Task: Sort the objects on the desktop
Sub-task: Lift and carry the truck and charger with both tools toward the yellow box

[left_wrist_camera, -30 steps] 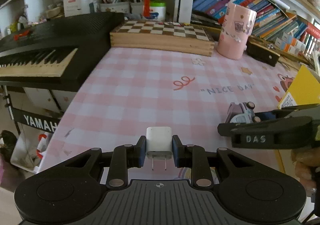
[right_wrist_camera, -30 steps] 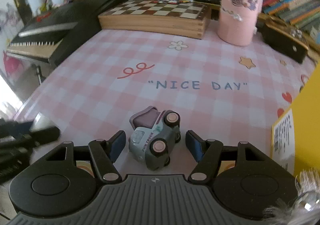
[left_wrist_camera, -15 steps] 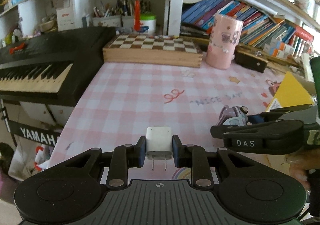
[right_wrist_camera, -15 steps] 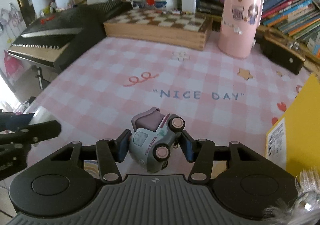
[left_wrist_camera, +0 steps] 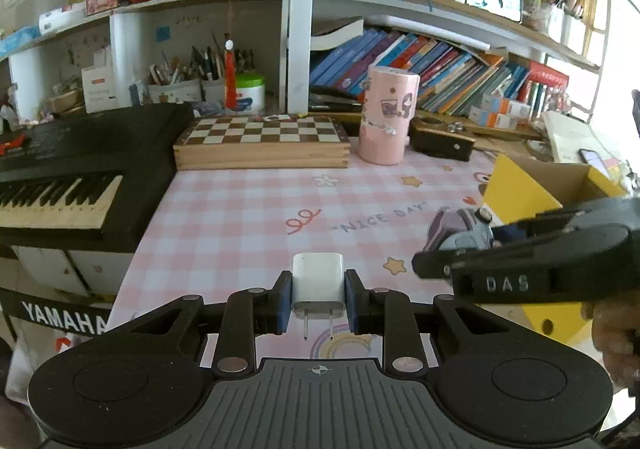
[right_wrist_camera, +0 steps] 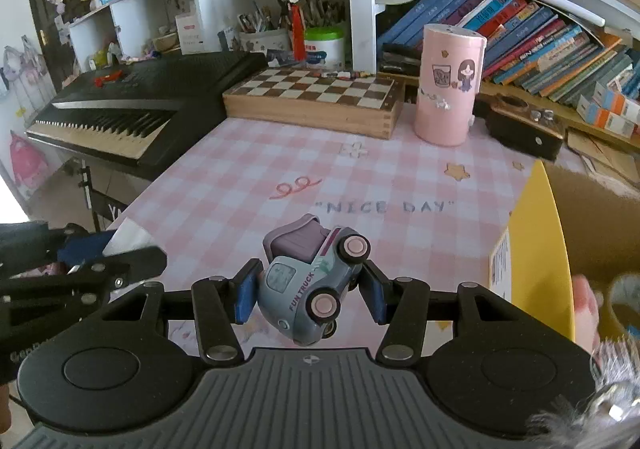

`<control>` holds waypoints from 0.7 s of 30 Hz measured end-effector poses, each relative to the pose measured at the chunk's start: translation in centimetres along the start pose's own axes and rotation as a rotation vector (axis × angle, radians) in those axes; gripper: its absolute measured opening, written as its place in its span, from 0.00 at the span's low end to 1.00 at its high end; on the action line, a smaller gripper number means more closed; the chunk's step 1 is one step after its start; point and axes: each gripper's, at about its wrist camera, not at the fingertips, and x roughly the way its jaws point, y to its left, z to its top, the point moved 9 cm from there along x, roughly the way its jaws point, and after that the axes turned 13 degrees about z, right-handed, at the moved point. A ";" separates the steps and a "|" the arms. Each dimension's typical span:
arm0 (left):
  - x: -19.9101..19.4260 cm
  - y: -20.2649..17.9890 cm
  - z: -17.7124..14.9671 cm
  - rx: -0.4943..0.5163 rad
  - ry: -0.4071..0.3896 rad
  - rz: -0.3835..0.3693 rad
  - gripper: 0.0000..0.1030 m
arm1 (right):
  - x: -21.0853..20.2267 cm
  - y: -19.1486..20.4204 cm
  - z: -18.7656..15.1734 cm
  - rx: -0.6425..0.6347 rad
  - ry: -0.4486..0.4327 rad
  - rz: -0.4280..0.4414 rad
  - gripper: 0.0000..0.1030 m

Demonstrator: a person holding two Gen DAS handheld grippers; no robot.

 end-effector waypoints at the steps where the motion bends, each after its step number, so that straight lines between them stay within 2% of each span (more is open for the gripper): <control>1: -0.2 0.2 -0.2 -0.003 0.000 -0.005 0.24 | -0.2 0.4 -0.3 0.000 0.003 -0.004 0.48; 8: -2.3 0.9 -2.0 0.015 0.002 -0.052 0.24 | -1.8 2.8 -3.2 0.022 0.030 -0.037 0.48; 21: -7.5 1.5 -5.8 0.085 -0.009 -0.136 0.24 | -5.0 7.7 -8.3 0.083 0.025 -0.090 0.48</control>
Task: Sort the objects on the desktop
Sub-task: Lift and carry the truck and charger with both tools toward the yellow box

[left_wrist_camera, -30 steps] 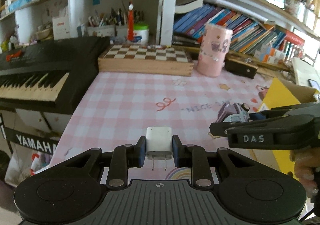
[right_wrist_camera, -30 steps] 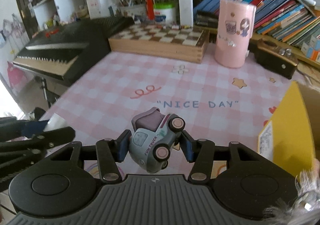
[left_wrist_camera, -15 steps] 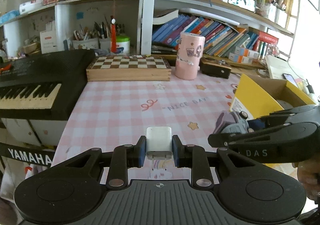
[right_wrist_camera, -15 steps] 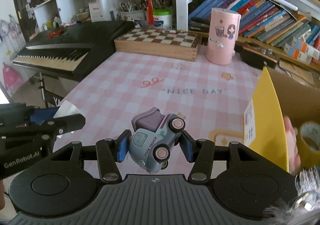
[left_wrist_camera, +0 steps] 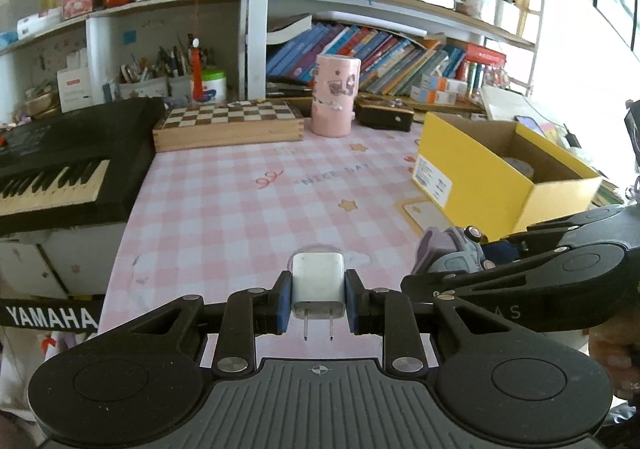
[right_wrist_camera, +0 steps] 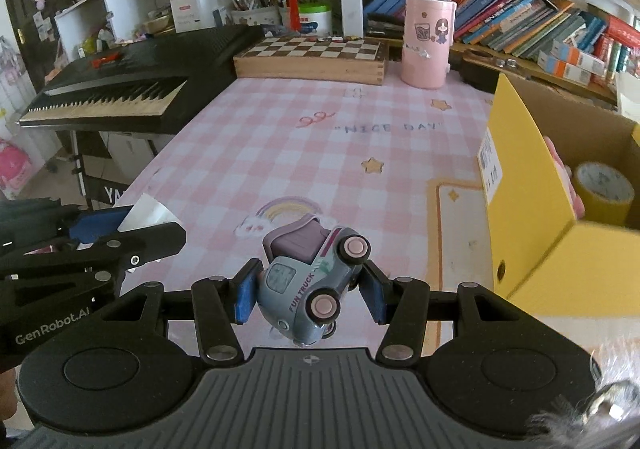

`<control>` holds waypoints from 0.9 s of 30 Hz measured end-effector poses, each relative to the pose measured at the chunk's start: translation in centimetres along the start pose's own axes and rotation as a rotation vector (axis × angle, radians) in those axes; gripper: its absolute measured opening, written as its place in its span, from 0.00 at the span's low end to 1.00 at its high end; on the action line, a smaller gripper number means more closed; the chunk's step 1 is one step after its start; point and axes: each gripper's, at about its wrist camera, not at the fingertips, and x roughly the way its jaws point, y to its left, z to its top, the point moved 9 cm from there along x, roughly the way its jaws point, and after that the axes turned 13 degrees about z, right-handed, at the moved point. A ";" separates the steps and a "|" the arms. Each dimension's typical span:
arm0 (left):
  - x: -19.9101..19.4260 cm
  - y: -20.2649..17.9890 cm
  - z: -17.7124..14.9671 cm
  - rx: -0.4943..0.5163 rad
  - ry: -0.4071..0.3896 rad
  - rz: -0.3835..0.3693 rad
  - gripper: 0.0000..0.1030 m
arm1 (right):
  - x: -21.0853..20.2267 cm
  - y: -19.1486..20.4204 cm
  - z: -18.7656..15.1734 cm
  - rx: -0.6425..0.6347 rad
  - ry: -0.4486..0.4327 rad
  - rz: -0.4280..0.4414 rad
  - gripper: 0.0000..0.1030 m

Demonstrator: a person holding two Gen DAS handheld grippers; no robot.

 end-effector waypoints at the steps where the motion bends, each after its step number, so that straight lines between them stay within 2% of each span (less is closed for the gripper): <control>1: -0.5 0.1 -0.4 -0.001 0.001 -0.002 0.24 | -0.3 0.4 -0.5 0.002 -0.001 -0.003 0.48; 13: -4.8 0.9 -4.0 0.027 0.018 -0.031 0.24 | -3.2 3.4 -5.8 0.085 -0.010 -0.038 0.48; 21: -6.3 -0.4 -5.5 0.067 0.034 -0.086 0.24 | -5.4 3.7 -8.7 0.165 -0.019 -0.073 0.48; 27: -6.4 -2.2 -5.6 0.091 0.040 -0.142 0.24 | -7.3 2.2 -10.4 0.239 -0.026 -0.128 0.48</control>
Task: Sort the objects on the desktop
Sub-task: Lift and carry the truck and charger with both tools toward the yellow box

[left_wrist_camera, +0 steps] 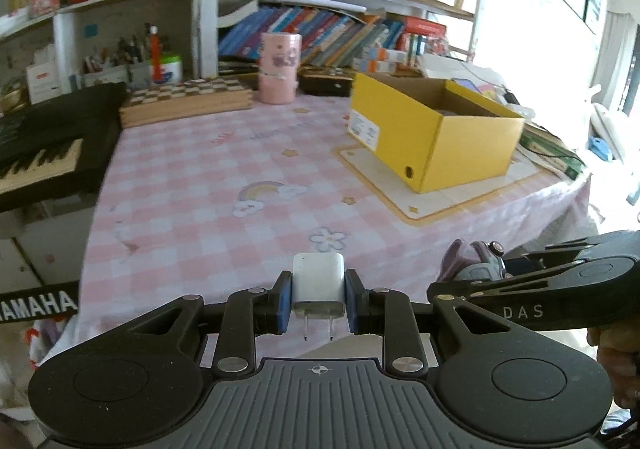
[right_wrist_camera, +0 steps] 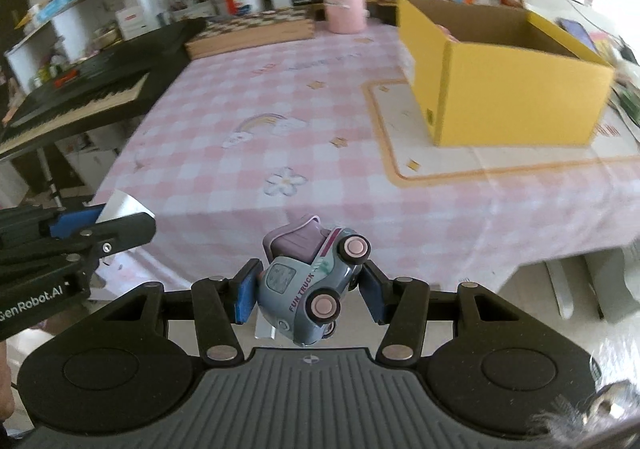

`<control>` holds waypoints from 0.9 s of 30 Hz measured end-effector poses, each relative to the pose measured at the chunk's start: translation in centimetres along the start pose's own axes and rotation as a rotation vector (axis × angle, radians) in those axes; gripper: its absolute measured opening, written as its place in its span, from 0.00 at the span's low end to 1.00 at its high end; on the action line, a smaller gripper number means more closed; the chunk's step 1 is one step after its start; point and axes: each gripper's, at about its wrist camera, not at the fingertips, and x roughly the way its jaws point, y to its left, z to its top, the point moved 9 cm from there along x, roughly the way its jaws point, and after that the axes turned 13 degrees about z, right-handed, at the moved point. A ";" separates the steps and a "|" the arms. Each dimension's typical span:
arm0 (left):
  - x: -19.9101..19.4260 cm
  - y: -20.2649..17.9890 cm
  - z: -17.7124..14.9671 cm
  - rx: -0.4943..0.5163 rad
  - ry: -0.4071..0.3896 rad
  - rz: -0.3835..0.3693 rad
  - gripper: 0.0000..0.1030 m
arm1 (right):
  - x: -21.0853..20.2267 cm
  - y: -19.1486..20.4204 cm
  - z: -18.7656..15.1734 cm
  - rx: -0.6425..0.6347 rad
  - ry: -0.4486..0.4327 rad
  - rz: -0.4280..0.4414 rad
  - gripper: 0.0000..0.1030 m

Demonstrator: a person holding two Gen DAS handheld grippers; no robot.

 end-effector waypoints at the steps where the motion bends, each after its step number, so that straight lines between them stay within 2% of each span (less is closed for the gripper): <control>1: 0.1 -0.5 0.0 0.007 0.003 -0.013 0.24 | -0.4 -0.4 -0.3 0.012 -0.002 -0.012 0.48; 15: 0.4 -7.7 0.6 0.176 -0.021 -0.184 0.24 | -4.6 -4.9 -2.1 0.133 -0.070 -0.146 0.48; 27: 1.1 -10.5 1.4 0.221 -0.029 -0.222 0.24 | -5.5 -7.3 -2.0 0.164 -0.087 -0.177 0.48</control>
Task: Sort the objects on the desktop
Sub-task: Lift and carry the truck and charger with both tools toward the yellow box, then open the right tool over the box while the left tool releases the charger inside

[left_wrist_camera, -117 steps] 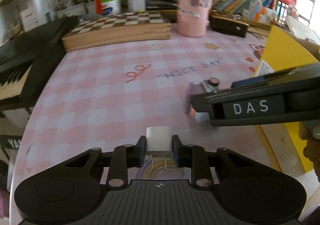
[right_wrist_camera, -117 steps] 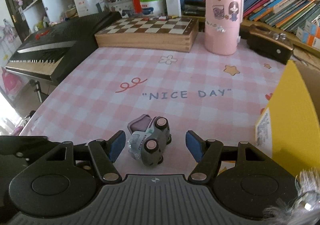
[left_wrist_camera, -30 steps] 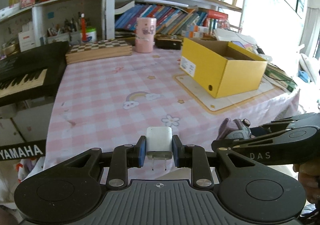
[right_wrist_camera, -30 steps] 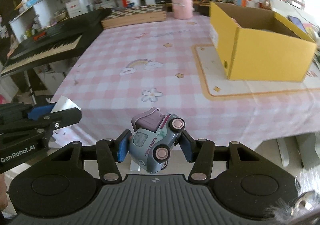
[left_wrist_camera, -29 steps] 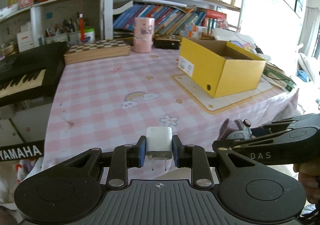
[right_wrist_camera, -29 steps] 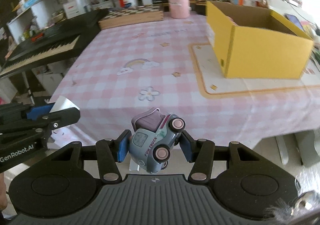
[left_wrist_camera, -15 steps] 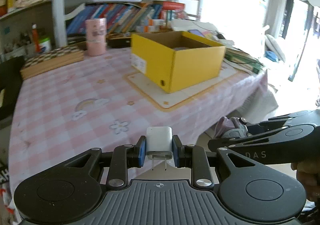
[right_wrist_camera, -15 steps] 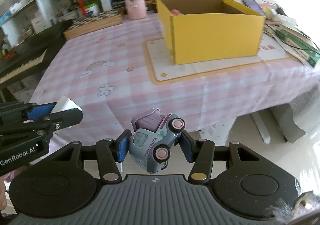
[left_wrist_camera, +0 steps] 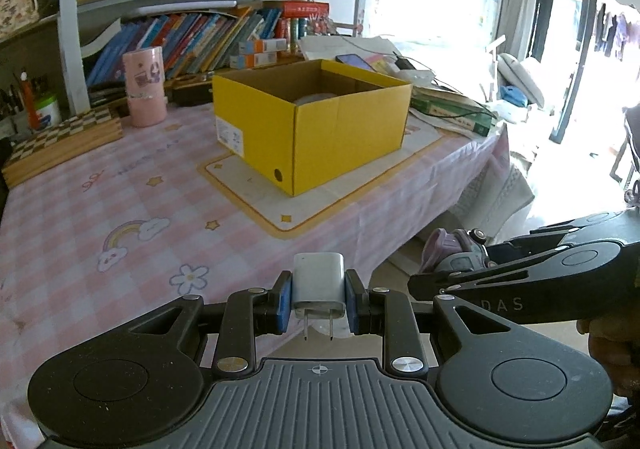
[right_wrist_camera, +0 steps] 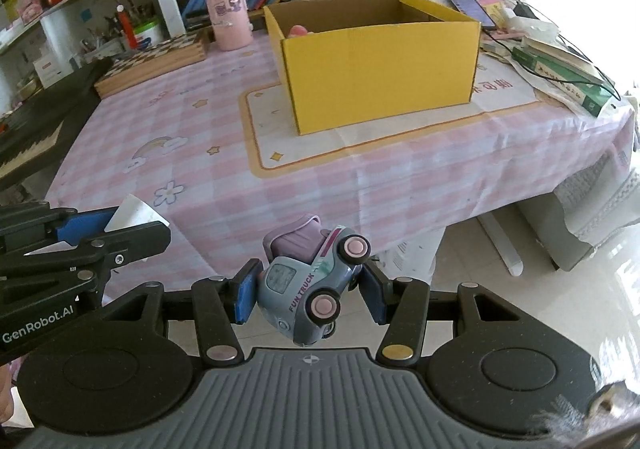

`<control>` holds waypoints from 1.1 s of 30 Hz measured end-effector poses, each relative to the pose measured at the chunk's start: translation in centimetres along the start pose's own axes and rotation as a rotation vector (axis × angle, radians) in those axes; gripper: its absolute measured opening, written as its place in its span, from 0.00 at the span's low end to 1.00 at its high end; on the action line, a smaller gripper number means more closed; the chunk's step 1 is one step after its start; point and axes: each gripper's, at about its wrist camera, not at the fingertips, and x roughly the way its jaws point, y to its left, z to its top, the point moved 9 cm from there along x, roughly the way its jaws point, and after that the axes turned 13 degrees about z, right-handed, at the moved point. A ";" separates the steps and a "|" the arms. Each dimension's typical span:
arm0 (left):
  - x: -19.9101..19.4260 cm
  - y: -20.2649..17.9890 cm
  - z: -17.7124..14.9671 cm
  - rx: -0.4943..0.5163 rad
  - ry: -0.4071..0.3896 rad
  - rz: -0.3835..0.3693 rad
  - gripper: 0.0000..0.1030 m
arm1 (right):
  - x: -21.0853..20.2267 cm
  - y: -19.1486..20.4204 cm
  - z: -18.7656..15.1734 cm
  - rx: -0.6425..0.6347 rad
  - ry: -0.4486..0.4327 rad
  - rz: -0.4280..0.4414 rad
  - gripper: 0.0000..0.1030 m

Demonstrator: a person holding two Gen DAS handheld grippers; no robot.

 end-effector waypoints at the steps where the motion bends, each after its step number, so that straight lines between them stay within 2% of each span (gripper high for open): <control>1: 0.1 -0.1 0.1 0.003 0.000 0.000 0.24 | 0.0 -0.2 0.1 0.003 -0.001 0.000 0.48; 13: 2.0 -1.9 1.9 -0.017 0.011 0.020 0.24 | 0.6 -2.9 1.8 -0.019 0.016 0.019 0.48; 24: 5.5 -6.0 4.5 -0.035 0.030 0.017 0.24 | 1.0 -8.3 4.3 -0.036 0.047 0.019 0.48; 33: 8.8 -8.6 6.7 -0.056 0.039 0.042 0.24 | 2.4 -11.9 7.1 -0.097 0.086 0.069 0.48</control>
